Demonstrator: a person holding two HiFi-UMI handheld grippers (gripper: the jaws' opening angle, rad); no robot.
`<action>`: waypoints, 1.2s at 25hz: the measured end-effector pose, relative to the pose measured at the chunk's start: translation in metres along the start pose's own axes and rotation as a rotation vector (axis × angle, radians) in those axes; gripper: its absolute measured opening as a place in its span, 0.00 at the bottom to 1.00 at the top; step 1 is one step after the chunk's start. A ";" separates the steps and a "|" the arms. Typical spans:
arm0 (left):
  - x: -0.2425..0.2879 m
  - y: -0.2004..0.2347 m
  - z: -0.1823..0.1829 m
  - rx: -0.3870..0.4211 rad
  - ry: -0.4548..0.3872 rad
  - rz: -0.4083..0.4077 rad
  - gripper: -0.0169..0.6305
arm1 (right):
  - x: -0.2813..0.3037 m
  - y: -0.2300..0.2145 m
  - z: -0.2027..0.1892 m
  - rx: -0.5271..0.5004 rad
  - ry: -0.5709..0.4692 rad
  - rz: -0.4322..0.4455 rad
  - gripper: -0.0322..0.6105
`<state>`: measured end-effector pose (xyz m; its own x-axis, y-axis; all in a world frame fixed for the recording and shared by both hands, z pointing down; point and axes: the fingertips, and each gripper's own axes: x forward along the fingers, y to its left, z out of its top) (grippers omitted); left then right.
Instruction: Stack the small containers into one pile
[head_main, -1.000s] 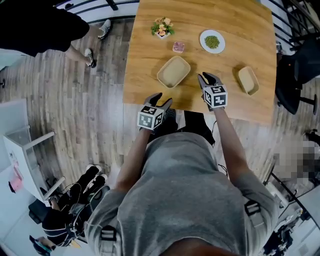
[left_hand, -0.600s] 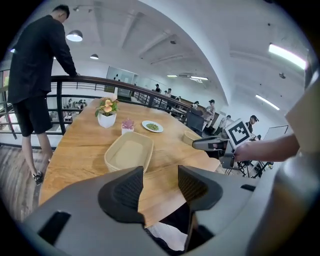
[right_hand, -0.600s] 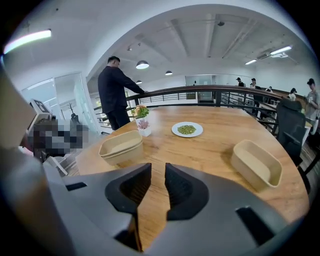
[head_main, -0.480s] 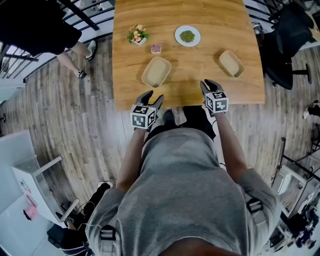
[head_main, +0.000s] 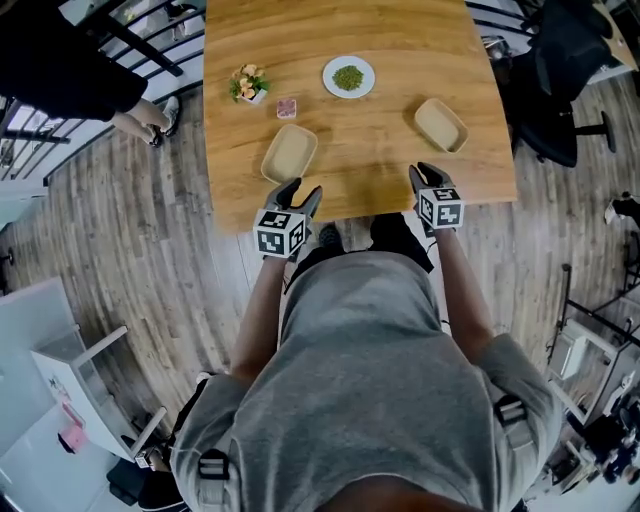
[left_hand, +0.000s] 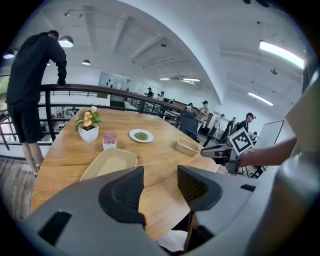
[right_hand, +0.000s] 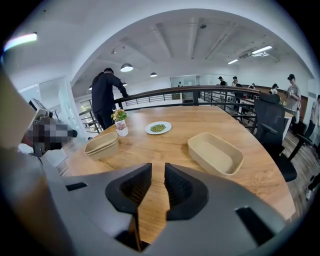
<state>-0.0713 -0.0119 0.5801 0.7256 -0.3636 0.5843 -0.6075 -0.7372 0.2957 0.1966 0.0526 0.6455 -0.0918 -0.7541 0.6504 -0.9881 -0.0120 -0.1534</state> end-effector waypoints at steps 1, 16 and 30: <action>0.005 -0.002 0.004 0.002 0.000 0.005 0.37 | 0.000 -0.008 0.001 0.002 0.003 -0.001 0.19; 0.085 -0.053 0.038 -0.004 0.051 0.026 0.37 | 0.003 -0.130 -0.002 0.108 0.045 -0.022 0.18; 0.144 -0.083 0.056 -0.040 0.080 0.047 0.37 | 0.023 -0.226 -0.013 0.378 0.116 -0.114 0.22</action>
<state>0.1013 -0.0347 0.5974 0.6687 -0.3495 0.6563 -0.6539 -0.6965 0.2954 0.4164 0.0461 0.7045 -0.0186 -0.6550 0.7554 -0.8798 -0.3482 -0.3235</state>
